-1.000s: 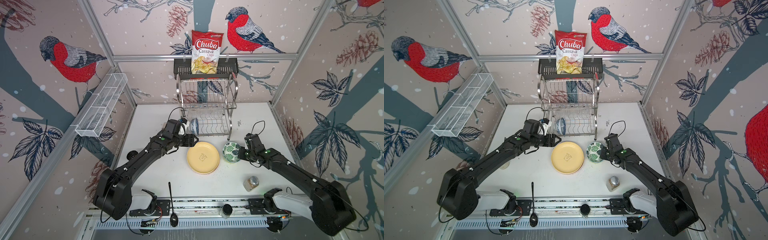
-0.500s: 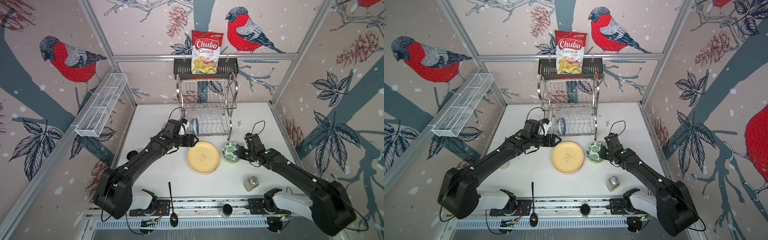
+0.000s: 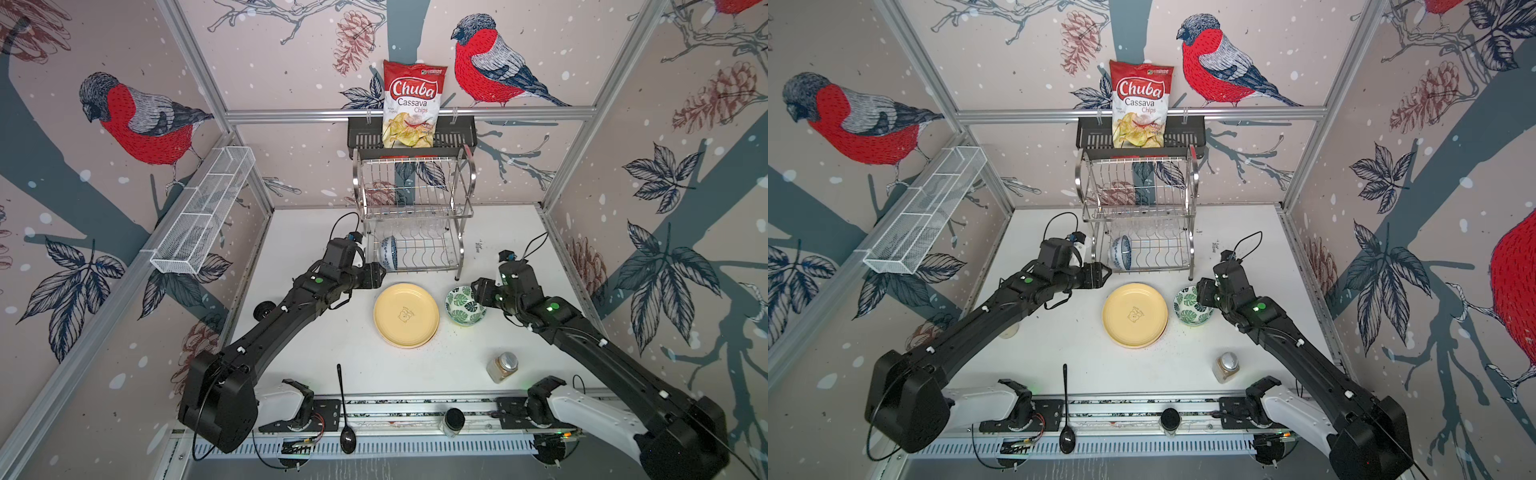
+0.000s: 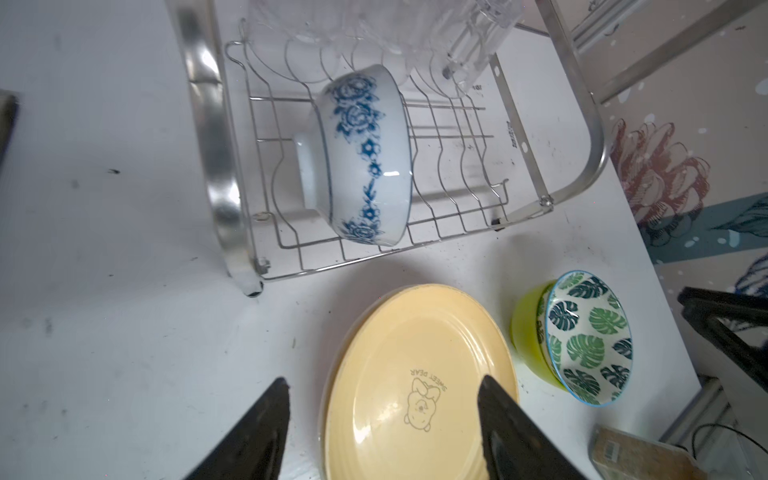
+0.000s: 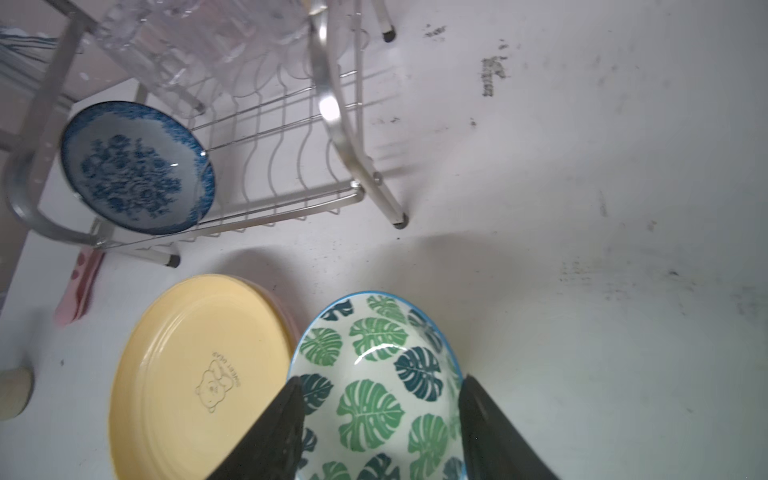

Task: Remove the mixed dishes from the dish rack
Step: 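Open the right gripper and raise it off the stacked bowls, then reach the right gripper into the rack toward the blue-floral bowl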

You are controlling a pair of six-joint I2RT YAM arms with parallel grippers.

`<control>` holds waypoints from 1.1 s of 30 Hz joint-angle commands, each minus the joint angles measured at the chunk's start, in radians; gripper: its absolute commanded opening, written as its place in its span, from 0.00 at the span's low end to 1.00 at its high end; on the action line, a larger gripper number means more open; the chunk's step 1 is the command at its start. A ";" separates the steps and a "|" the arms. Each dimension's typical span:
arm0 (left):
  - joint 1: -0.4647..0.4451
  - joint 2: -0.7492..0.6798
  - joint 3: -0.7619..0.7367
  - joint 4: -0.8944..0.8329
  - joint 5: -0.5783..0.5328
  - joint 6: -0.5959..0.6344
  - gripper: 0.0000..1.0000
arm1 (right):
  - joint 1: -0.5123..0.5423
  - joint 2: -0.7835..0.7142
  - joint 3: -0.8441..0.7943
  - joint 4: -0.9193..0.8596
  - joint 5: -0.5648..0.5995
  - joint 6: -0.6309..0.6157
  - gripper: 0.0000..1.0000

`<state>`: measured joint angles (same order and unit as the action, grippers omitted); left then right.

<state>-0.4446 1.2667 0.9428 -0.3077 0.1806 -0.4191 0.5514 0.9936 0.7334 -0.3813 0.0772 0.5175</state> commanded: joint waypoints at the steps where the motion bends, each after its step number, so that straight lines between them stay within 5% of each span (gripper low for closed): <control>1: 0.006 -0.010 0.002 -0.027 -0.096 -0.001 0.71 | 0.074 0.010 0.001 0.169 0.003 -0.059 0.61; 6: 0.008 -0.018 0.007 -0.040 -0.180 0.009 0.70 | 0.191 0.123 0.024 0.393 -0.017 -0.153 0.60; 16: 0.010 -0.002 0.028 -0.104 -0.331 -0.103 0.70 | 0.210 0.419 0.161 0.676 -0.183 -0.267 0.57; 33: 0.010 0.108 -0.014 0.230 -0.425 -0.112 0.63 | 0.165 0.633 0.299 0.803 -0.313 -0.198 0.57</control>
<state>-0.4358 1.3544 0.9222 -0.1776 -0.2020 -0.5571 0.7189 1.6131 1.0119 0.3588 -0.1989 0.2932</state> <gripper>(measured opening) 0.633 0.566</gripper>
